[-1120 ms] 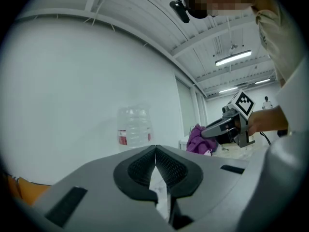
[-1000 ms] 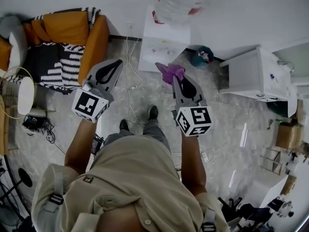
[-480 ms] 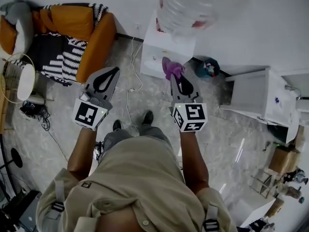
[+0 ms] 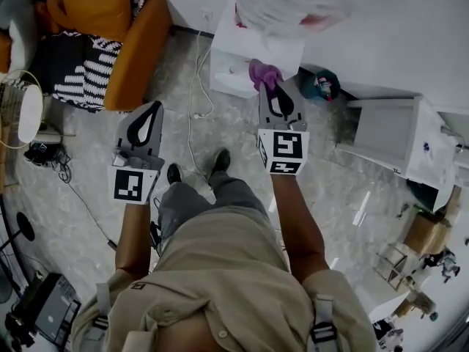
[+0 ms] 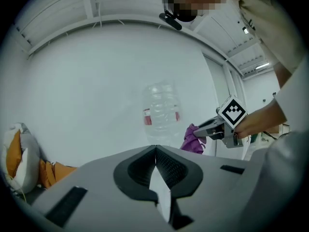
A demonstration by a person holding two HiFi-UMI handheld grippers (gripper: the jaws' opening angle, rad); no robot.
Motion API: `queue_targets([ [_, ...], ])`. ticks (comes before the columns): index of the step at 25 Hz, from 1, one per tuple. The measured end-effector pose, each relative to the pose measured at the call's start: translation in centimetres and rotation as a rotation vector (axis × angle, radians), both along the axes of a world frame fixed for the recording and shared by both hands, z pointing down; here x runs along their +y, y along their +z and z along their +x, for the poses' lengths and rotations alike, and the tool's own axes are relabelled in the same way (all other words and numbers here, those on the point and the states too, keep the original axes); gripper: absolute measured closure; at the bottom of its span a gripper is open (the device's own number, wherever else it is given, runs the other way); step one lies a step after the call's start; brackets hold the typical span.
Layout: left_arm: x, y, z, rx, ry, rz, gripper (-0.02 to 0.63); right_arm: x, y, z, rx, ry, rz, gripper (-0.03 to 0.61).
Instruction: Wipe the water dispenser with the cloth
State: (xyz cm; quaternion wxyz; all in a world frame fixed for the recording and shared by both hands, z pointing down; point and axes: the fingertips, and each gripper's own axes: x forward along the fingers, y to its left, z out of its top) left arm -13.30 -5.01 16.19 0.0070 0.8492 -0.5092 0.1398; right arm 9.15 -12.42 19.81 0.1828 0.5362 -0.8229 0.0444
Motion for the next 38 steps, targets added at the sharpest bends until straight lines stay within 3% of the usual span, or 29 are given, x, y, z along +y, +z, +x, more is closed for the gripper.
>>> queue_targets([
  [8, -1.8, 5.5, -2.1, -0.031, -0.005, -0.011, 0.597, -4.2, 6.8, -1.0, 0.043, 0.074, 0.02, 0.514],
  [16, -3.4, 9.6, -3.8, -0.163, 0.004, 0.046, 0.597, -7.4, 13.8, -2.6, 0.083, 0.116, 0.007, 0.514],
  [29, -4.6, 16.3, -3.3, -0.106, 0.06, 0.008, 0.597, -10.7, 20.4, -10.4, 0.205, -0.014, 0.077, 0.514],
  [33, -4.9, 17.2, -1.7, -0.077, 0.082, 0.0, 0.597, -10.3, 20.7, -8.9, 0.25, -0.031, 0.109, 0.515],
  [38, -4.9, 17.8, 0.5, -0.073, 0.115, -0.008, 0.597, -9.2, 20.5, -1.8, 0.273, 0.074, 0.126, 0.515],
])
